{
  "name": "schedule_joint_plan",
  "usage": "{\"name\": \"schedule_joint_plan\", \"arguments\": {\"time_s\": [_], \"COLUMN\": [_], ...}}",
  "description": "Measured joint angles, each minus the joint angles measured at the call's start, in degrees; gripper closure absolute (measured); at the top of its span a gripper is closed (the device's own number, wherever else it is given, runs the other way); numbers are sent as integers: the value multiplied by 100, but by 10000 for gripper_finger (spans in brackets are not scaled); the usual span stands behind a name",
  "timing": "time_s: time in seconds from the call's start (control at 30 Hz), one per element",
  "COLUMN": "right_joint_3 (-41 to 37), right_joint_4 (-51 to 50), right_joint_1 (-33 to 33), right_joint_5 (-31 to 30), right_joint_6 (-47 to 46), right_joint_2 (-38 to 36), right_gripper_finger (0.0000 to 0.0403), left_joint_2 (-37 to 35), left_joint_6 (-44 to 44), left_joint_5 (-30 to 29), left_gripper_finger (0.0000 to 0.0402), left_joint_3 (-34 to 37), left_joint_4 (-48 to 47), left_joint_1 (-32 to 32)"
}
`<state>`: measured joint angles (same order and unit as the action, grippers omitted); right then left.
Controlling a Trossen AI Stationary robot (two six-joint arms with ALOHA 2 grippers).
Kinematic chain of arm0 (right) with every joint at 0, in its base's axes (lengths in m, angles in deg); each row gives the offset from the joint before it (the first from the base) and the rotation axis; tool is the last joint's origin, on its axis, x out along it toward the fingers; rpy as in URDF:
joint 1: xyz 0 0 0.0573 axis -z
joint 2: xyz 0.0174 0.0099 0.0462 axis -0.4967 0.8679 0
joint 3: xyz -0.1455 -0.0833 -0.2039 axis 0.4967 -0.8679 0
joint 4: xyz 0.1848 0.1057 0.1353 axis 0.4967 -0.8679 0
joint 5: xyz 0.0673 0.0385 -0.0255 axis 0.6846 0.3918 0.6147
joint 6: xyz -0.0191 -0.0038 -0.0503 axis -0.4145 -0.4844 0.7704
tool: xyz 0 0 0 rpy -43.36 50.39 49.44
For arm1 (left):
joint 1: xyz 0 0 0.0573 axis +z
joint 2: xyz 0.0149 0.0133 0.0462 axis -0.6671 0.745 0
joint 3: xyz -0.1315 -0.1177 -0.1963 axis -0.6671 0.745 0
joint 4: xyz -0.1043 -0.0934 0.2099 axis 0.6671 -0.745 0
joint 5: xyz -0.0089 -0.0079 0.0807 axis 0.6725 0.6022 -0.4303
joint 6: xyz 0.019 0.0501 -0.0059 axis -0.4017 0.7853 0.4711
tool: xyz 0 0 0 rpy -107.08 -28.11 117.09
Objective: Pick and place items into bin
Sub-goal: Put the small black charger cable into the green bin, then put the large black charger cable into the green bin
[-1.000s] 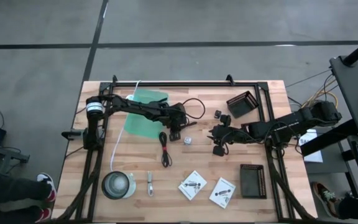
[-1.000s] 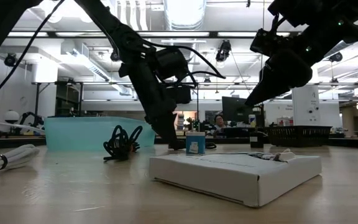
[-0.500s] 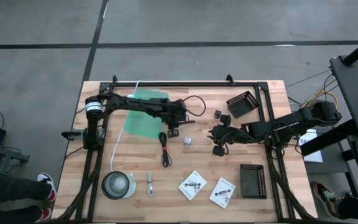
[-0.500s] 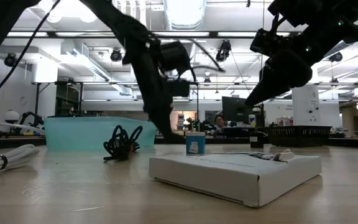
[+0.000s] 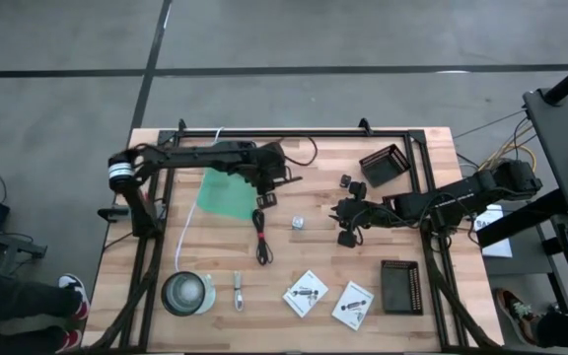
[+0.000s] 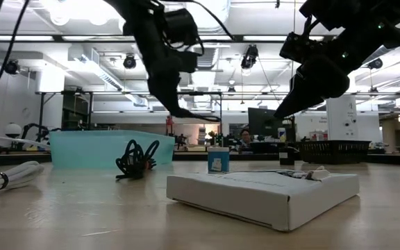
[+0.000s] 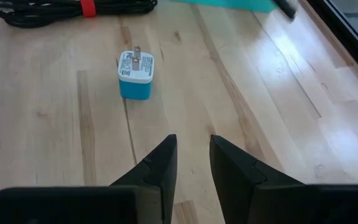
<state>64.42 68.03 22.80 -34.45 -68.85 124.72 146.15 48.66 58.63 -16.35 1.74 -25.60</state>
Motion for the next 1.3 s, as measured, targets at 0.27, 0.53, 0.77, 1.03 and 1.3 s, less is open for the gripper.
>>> {"name": "schedule_joint_plan", "arguments": {"time_s": [0.27, 0.53, 0.77, 1.03, 1.3], "right_joint_3": [0, 0, -2, -7, -7], "right_joint_4": [0, -2, -4, -9, -9], "right_joint_1": [0, -1, -1, 0, 0], "right_joint_5": [-2, -2, -2, -2, -2], "right_joint_6": [4, 22, 22, 22, 24], "right_joint_2": [0, 0, 0, 0, 0], "right_gripper_finger": [321, 321, 321, 321, 321], "left_joint_2": [-383, -382, -377, -375, -412], "left_joint_6": [-314, -1465, -1555, -1354, -5], "left_joint_5": [-1077, -1905, -1946, -1953, -1949], "left_gripper_finger": [373, 373, 373, 273, 188], "left_joint_3": [4, 205, 512, 762, 545], "left_joint_4": [-728, -1712, -1691, -1693, -1676], "left_joint_1": [131, 712, 1207, 1467, 1341]}}
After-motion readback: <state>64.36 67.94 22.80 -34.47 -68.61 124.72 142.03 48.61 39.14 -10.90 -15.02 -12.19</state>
